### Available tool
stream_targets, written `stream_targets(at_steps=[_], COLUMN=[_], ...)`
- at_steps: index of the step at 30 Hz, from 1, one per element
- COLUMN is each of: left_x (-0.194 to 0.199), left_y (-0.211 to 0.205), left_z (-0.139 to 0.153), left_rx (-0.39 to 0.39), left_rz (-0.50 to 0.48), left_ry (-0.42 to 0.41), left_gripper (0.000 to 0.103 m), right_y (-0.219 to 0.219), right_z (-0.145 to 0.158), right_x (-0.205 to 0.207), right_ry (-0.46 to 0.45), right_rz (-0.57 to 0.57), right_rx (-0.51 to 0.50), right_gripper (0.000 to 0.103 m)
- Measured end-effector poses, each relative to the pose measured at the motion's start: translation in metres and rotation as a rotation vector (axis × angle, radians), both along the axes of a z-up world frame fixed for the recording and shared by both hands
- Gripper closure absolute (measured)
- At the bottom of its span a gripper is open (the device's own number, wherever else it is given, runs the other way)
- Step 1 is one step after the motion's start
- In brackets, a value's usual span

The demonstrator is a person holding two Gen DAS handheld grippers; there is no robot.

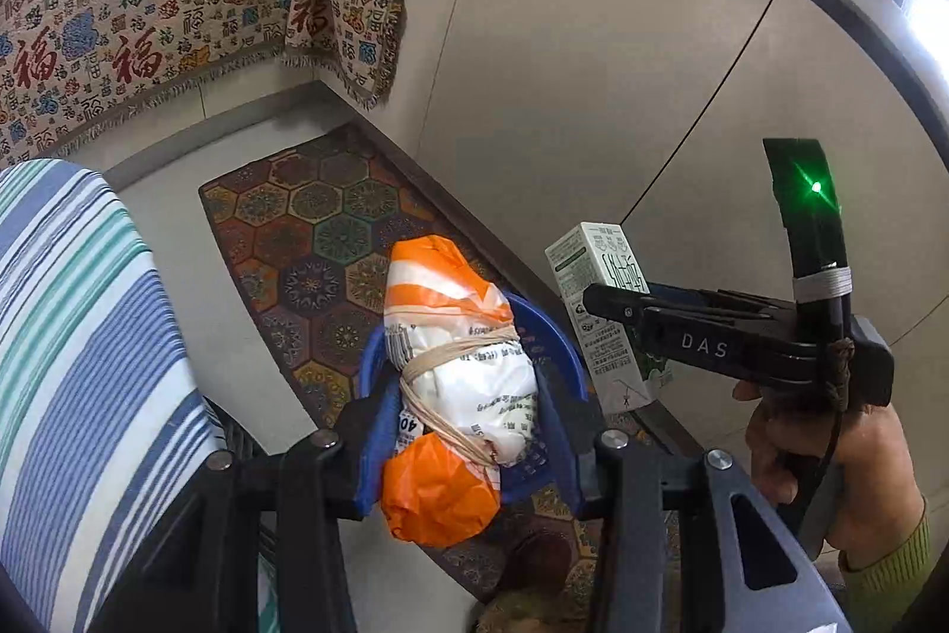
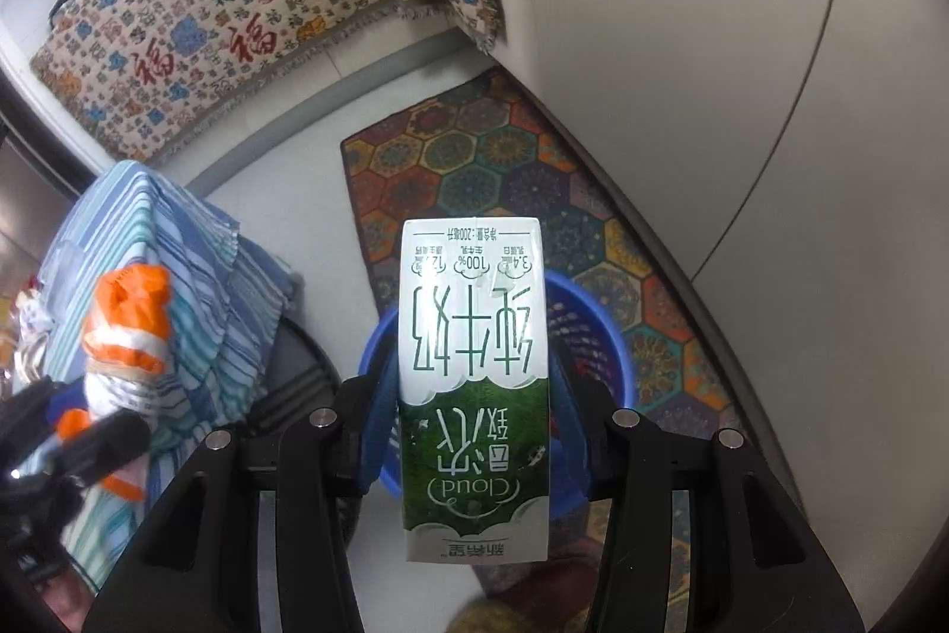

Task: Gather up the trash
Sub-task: 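Carry the milk carton and orange bundle to the blue wastebasket and release both, then return both tools over the table toward the remaining wrappers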

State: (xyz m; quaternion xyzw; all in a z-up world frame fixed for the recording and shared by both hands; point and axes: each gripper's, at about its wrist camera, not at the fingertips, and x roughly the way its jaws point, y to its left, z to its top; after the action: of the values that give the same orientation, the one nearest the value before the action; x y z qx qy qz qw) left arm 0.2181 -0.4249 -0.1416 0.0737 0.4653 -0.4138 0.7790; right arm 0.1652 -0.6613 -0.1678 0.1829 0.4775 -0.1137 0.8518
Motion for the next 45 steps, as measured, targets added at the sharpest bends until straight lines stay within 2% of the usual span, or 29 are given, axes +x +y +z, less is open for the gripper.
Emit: stream_targets(at_steps=[7, 15, 17, 18, 19, 20, 23, 26, 30, 32, 36, 39, 42, 45], left_x=[0.003, 0.003, 0.002, 0.002, 0.003, 0.004, 0.008, 0.007, -0.007, -0.017, -0.041, -0.056, -0.067, -0.071], left_y=[-0.035, -0.060, -0.065, -0.068, -0.070, -0.071, -0.073, -0.063, -0.038, -0.018, 0.033, 0.079, 0.129, 0.182], left_z=[-0.036, -0.057, -0.064, -0.068, -0.073, -0.076, -0.081, -0.068, -0.033, -0.012, 0.027, 0.049, 0.059, 0.054], left_rx=[0.028, 0.053, 0.057, 0.066, 0.079, 0.084, 0.081, 0.042, 0.000, -0.016, -0.042, -0.021, -0.003, 0.035], left_rz=[-0.023, -0.051, -0.064, -0.066, -0.062, -0.057, -0.033, -0.006, 0.000, 0.001, 0.022, 0.071, 0.147, 0.246], left_ry=[0.024, 0.029, 0.036, 0.039, 0.043, 0.045, 0.065, 0.062, 0.008, -0.018, -0.041, -0.066, -0.083, -0.111], left_gripper=[0.058, 0.058, 0.053, 0.049, 0.040, 0.038, 0.038, 0.038, 0.038, 0.038, 0.037, 0.031, 0.031, 0.031], right_y=[-0.016, -0.023, -0.025, -0.026, -0.029, -0.032, -0.038, -0.040, -0.032, -0.024, -0.001, 0.021, 0.048, 0.082], right_z=[-0.011, -0.017, -0.019, -0.020, -0.020, -0.020, -0.015, -0.005, 0.008, 0.015, 0.030, 0.043, 0.055, 0.067], right_x=[0.006, 0.010, 0.010, 0.010, 0.009, 0.008, 0.002, -0.005, -0.008, -0.006, -0.002, 0.000, 0.003, 0.003], right_ry=[-0.012, -0.010, -0.013, -0.018, -0.018, -0.022, -0.038, -0.065, -0.098, -0.103, -0.121, -0.155, -0.192, -0.237], right_rz=[-0.011, -0.023, -0.029, -0.031, -0.042, -0.057, -0.089, -0.121, -0.133, -0.129, -0.094, -0.050, -0.006, 0.032], right_rx=[0.039, 0.052, 0.057, 0.063, 0.061, 0.057, 0.062, 0.025, -0.039, -0.085, -0.169, -0.220, -0.251, -0.261], right_gripper=[0.053, 0.053, 0.050, 0.046, 0.032, 0.027, 0.027, 0.026, 0.018, 0.006, 0.005, 0.005, 0.005, 0.005])
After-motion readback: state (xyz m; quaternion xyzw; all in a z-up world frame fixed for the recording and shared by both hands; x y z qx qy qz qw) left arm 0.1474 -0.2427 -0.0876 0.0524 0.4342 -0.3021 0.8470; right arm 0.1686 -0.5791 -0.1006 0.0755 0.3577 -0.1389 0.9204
